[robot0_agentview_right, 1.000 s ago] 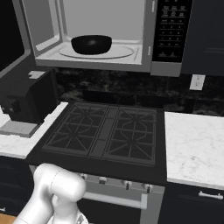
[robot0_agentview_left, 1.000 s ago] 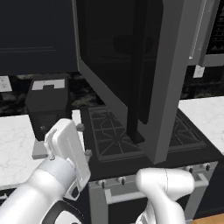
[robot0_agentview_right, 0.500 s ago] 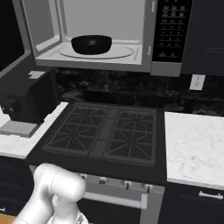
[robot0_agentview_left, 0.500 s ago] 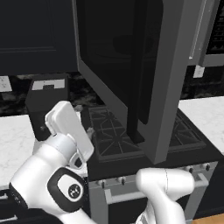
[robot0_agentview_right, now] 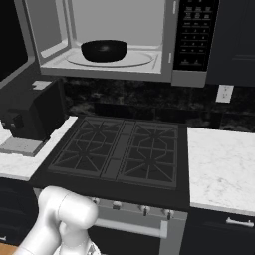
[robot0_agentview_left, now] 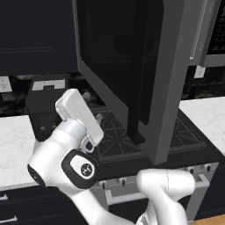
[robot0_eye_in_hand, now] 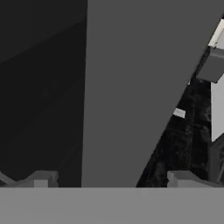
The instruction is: Open the microwave, place the bowl with waffle inside the microwave, then close the microwave door and turn it on.
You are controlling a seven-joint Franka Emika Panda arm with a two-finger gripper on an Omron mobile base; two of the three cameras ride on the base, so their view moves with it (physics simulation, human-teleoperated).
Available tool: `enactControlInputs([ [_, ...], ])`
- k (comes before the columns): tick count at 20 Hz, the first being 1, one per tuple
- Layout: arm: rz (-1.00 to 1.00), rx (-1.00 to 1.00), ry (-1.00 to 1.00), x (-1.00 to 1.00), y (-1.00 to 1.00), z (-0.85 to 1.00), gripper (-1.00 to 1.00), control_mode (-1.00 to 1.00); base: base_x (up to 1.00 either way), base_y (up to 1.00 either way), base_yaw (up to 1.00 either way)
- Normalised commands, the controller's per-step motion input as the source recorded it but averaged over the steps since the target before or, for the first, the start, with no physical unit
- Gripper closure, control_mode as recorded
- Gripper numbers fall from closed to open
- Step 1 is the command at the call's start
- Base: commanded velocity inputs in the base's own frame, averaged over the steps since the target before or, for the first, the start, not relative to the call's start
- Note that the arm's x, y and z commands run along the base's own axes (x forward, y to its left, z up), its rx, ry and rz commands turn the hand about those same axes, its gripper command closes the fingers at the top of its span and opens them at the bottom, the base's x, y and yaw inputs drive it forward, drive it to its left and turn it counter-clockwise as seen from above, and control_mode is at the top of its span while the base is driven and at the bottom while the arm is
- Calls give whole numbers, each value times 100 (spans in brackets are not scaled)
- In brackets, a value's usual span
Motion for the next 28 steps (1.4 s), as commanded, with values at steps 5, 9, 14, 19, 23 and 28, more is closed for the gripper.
enactControlInputs([
  [5,0,5,-13,16,-48,23,-100,-100,0,0,0],
  [9,0,8,-10,23,-58,27,-100,-100,0,0,0],
  [14,0,7,-15,16,-63,37,-100,-100,0,0,0],
  [19,0,10,-2,75,-69,17,-100,-100,0,0,0],
  [23,0,11,1,100,-65,5,-100,-100,0,0,0],
  [28,0,8,3,100,-46,0,-100,-100,0,0,0],
])
